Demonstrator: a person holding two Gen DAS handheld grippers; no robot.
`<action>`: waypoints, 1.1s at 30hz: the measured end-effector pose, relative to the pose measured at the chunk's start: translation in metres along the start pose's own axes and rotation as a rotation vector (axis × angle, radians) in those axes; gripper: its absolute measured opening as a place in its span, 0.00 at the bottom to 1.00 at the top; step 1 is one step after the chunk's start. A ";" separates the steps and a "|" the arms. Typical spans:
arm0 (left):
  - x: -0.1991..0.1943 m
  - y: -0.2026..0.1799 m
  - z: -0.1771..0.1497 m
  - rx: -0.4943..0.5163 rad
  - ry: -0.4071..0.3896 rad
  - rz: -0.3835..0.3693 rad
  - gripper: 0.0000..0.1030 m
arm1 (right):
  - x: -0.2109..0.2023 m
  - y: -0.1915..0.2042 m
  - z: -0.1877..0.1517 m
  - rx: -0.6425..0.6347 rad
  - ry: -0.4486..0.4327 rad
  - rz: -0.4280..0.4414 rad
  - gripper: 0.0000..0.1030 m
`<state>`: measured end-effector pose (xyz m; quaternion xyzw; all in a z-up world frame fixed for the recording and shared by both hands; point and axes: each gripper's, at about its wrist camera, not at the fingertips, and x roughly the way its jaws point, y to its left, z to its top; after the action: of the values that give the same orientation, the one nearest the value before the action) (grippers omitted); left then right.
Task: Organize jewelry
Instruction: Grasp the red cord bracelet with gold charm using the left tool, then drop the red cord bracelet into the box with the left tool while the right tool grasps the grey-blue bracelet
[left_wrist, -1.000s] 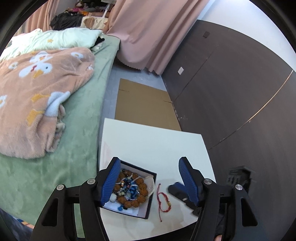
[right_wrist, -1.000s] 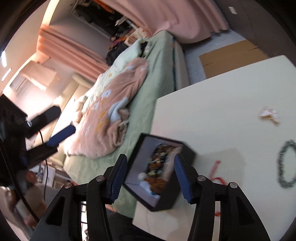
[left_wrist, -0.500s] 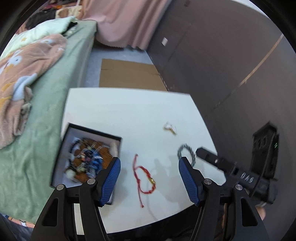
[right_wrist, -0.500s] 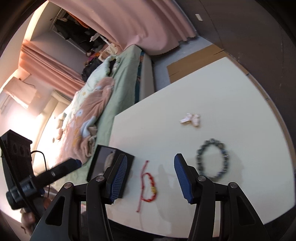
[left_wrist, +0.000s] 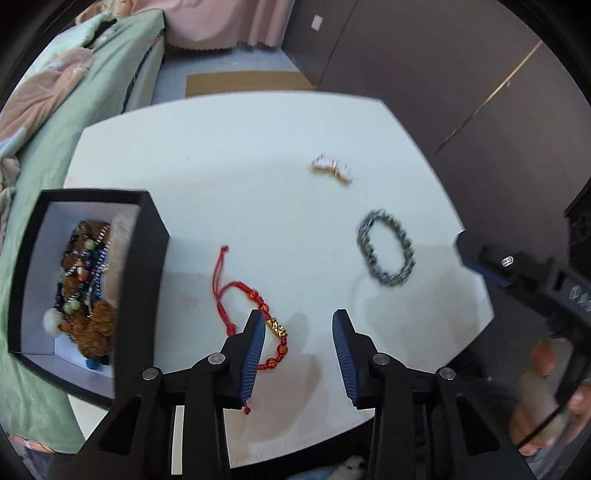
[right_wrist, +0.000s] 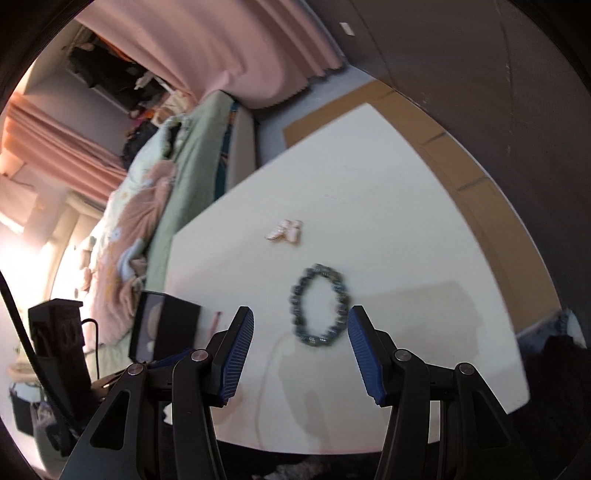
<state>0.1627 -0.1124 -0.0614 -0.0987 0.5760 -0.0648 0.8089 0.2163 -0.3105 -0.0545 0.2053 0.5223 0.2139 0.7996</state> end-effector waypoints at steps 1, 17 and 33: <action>0.006 -0.001 -0.002 0.006 0.014 0.014 0.37 | 0.000 -0.003 0.000 0.004 0.002 -0.005 0.52; -0.002 0.004 0.003 0.036 -0.040 0.032 0.07 | 0.033 -0.004 0.003 -0.004 0.066 -0.264 0.52; -0.135 0.046 0.022 -0.053 -0.301 -0.062 0.07 | 0.067 0.049 -0.005 -0.189 0.071 -0.531 0.10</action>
<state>0.1391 -0.0359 0.0590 -0.1464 0.4466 -0.0590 0.8807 0.2302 -0.2321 -0.0796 -0.0216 0.5633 0.0517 0.8244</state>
